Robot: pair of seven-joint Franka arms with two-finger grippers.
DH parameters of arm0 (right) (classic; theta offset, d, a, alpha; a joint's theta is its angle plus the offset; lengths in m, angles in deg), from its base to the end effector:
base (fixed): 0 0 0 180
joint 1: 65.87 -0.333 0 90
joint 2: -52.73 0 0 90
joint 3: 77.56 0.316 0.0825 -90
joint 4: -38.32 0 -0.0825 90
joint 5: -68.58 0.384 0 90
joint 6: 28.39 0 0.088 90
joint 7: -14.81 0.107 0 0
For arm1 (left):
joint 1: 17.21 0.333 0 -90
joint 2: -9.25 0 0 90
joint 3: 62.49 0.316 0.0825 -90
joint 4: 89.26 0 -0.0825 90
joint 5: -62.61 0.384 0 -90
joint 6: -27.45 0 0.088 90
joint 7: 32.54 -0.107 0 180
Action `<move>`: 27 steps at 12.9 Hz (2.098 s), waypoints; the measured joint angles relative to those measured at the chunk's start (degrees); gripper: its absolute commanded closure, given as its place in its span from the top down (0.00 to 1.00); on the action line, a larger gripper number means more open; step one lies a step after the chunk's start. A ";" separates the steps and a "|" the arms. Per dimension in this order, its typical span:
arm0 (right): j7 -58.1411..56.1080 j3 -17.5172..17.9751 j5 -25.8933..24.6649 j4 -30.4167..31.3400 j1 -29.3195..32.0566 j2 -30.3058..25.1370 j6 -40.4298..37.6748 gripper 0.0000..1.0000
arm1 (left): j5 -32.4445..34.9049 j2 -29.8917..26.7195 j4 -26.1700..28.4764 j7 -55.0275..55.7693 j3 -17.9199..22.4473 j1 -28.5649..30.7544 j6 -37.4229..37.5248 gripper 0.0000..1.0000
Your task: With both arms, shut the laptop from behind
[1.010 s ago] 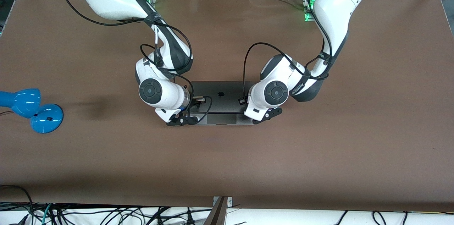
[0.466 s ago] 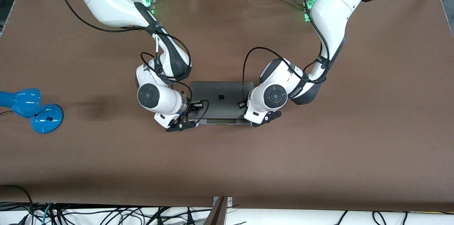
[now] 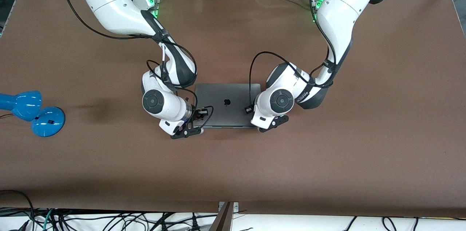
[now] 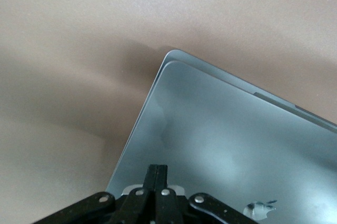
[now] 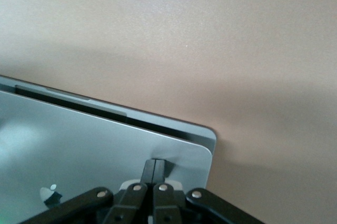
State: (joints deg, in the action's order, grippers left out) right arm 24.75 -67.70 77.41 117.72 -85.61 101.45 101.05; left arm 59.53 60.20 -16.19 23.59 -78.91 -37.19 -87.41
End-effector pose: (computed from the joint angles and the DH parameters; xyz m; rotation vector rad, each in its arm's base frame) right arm 0.6515 0.3442 0.2096 -2.8834 -0.2699 0.0794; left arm 0.6181 -0.3973 0.2205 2.9342 0.6838 -0.4358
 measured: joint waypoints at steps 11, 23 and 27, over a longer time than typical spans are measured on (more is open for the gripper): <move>-2.04 -0.15 0.00 -0.03 0.00 1.99 2.91 0.00 | 0.01 2.87 -0.22 0.00 2.72 -2.00 -3.97 0.00; -0.98 -3.88 3.55 -10.25 0.38 0.26 -10.32 0.99 | 0.31 0.07 -2.98 -3.04 3.65 -0.76 0.39 1.00; -0.94 -6.08 2.78 -11.36 2.48 -7.06 -20.77 0.99 | 0.36 -11.71 -1.71 -6.05 3.57 -0.17 13.59 1.00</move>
State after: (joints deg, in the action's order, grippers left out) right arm 23.81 -73.78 80.19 106.36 -83.13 94.39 80.28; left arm 59.90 48.49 -17.91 17.55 -75.33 -37.36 -73.81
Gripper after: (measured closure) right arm 0.009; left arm 0.229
